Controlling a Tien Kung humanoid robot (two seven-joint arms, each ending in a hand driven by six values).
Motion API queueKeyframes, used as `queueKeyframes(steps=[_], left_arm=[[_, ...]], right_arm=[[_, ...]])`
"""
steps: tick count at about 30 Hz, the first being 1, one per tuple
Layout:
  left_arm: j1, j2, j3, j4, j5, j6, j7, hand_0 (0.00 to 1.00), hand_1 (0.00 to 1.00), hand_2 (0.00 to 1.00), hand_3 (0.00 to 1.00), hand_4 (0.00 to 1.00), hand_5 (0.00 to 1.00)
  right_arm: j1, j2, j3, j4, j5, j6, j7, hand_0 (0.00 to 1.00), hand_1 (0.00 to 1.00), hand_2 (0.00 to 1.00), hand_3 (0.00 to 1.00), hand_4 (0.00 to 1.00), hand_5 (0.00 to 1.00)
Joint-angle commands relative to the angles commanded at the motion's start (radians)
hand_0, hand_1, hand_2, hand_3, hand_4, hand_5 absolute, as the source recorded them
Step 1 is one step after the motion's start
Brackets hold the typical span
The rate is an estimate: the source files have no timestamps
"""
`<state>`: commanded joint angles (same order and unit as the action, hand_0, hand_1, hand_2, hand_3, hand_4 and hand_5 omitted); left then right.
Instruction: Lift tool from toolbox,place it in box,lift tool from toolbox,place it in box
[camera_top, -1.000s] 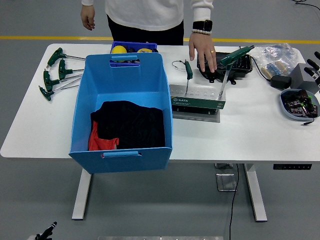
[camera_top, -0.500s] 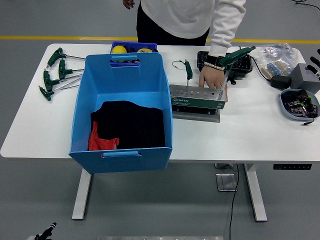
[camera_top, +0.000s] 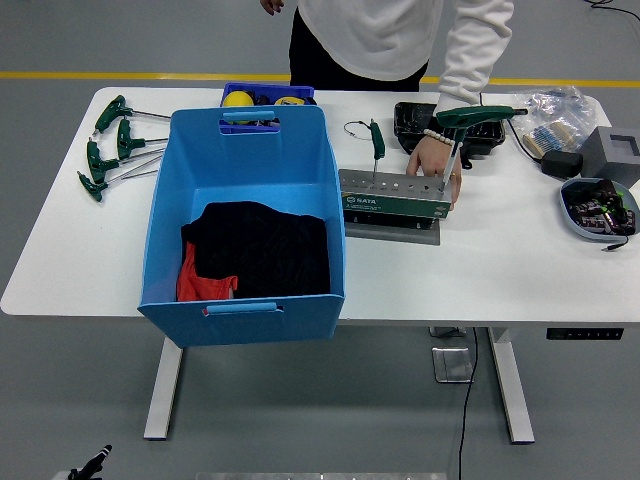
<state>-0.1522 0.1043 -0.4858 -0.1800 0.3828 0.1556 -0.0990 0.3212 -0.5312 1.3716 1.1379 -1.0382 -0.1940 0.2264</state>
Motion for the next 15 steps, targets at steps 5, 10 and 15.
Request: queueKeyframes(steps=[5,10,15], left_arm=[[0.0,-0.001,0.003,0.0,-0.007,0.001,-0.002,0.77,0.803,0.812,0.78,0.793,0.774],[-0.001,0.001,0.004,0.0,-0.003,0.0,0.0,0.768,0.801,0.809,0.78,0.793,0.774],[-0.001,0.002,-0.008,0.0,0.008,0.001,0.001,0.769,0.801,0.806,0.78,0.794,0.775]], right_arm=[[0.035,-0.028,-0.056,-0.011,-0.208,-0.079,0.01,0.89,0.858,0.886,0.922,0.998,0.907],[0.107,-0.063,-0.133,-0.016,-0.423,-0.083,-0.001,0.916,0.878,0.91,0.951,0.998,0.81],[0.161,-0.09,-0.207,-0.012,-0.624,-0.048,-0.011,0.942,0.897,0.936,0.978,0.998,0.76]])
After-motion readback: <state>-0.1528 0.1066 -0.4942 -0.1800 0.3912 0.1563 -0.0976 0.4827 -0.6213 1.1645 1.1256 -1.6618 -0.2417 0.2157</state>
